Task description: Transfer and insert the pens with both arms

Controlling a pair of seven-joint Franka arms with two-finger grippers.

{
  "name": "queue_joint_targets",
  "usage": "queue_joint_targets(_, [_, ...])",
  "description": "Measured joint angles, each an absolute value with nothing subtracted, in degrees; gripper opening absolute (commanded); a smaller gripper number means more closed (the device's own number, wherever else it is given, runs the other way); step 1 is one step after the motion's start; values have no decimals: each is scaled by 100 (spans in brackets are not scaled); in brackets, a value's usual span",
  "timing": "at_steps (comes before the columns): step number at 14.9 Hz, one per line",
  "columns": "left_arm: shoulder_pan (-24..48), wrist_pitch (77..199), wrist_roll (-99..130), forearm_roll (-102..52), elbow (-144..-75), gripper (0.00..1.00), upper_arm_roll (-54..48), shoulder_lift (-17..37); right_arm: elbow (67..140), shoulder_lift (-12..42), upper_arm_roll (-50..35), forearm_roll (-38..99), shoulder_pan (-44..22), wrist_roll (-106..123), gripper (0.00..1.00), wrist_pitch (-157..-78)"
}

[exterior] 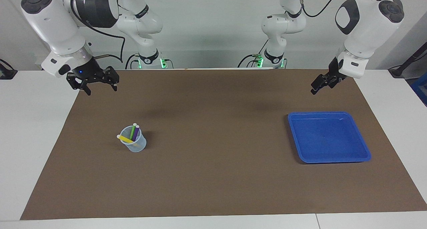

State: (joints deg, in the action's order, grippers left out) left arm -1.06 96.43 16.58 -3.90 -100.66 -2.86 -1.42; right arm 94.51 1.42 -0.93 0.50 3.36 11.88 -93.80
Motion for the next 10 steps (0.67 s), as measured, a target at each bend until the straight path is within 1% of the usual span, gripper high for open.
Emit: queue_joint_targets(10, [-100, 9651, 1290, -390, -10027, 100, -359, -142, 9450, 142, -104, 50, 335, 1188, 100, -9380])
